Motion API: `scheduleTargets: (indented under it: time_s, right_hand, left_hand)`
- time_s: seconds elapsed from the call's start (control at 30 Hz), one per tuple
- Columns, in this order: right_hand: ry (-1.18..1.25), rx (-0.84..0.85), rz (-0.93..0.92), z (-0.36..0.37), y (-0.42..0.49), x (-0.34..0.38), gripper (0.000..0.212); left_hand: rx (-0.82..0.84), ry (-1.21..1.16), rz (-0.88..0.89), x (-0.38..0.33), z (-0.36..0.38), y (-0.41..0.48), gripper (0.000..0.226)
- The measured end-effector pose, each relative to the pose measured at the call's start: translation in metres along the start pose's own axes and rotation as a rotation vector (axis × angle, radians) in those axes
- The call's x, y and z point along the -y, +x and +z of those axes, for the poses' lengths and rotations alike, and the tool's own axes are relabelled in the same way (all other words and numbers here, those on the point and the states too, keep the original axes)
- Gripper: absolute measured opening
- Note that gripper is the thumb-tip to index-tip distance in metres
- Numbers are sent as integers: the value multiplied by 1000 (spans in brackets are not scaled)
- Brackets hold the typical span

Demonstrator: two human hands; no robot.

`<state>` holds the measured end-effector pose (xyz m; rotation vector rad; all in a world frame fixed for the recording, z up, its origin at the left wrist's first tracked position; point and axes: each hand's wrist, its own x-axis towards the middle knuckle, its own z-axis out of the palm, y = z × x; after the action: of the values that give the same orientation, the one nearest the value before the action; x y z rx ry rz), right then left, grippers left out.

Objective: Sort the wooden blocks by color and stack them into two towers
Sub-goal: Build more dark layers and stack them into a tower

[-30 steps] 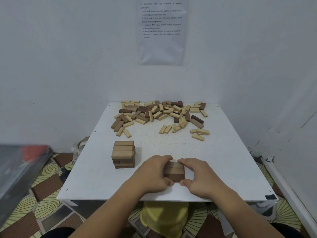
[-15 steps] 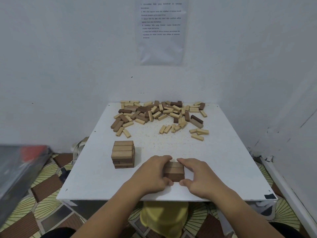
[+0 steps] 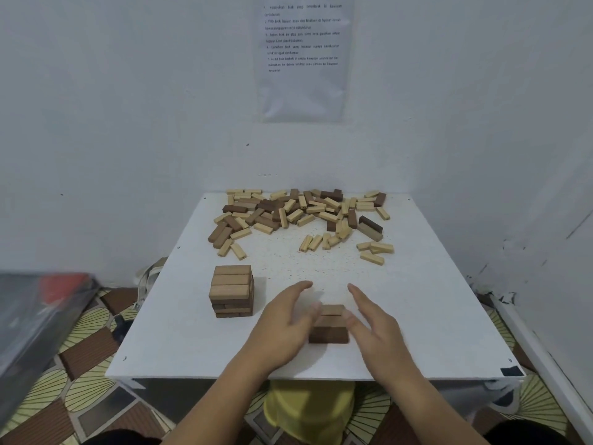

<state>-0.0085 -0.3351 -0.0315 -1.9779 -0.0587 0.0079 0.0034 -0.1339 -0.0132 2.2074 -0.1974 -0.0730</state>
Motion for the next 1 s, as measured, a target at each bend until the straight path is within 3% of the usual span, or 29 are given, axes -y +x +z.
scheduleTargets:
  time_s: [0.17,0.33,0.73,0.87,1.0]
  right_hand:
    - [486,-165,138,28,18,10,46]
    - [615,-229,184,47,30,18,45]
    - [526,-190,172,48,30,15,45]
    - [562,-186,155,42,32,14,40]
    - [391,-142,122,13,30,13,34]
  left_hand:
    - [-316,-430,-181,-14,29,5,55]
    - [-354,-639,-281,-24,49,28,58]
    - [-288,-650,-285,-27,45,31,75]
    - [-272,-570,-250,-22,39,30,59]
    - [-189,-267,-108,-17,12,21,32]
